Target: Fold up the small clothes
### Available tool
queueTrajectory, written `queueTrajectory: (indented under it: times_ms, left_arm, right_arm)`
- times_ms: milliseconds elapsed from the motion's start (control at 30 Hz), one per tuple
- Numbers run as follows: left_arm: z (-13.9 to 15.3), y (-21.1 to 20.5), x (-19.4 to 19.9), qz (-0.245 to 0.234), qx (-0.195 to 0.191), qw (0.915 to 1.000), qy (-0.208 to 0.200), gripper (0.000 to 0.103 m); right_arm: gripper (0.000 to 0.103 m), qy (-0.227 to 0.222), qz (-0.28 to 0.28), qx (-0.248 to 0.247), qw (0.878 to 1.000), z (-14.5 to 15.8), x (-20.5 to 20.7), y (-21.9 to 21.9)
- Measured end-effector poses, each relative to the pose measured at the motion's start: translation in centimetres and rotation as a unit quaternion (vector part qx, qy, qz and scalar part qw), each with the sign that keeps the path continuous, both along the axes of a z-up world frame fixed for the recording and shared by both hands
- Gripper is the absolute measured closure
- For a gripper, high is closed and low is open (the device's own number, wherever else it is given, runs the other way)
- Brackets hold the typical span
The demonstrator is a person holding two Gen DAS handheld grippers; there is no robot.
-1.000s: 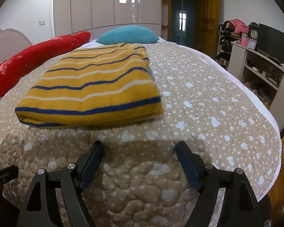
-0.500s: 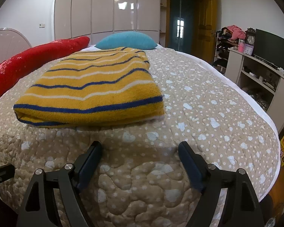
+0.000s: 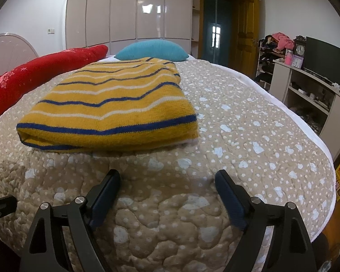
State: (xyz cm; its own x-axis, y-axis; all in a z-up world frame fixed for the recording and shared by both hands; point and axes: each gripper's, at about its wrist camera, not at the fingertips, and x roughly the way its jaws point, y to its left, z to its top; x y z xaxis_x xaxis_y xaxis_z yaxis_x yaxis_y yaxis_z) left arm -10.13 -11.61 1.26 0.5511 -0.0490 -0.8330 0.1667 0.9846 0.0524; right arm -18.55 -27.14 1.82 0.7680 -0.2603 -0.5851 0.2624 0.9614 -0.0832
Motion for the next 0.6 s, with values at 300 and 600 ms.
queueTrajectory:
  times_ms: [300,600]
  left_arm:
    - [-0.01,0.00,-0.06,0.000,0.000,1.0000,-0.001,0.000]
    - [-0.02,0.00,-0.25,0.003,0.000,1.0000,-0.004,0.000]
  right_arm:
    - [0.014,-0.005,-0.002,-0.004,1.000,-0.23,-0.18,0.24]
    - [0.013,-0.015,-0.005,-0.015,1.000,-0.68,-0.53,0.71]
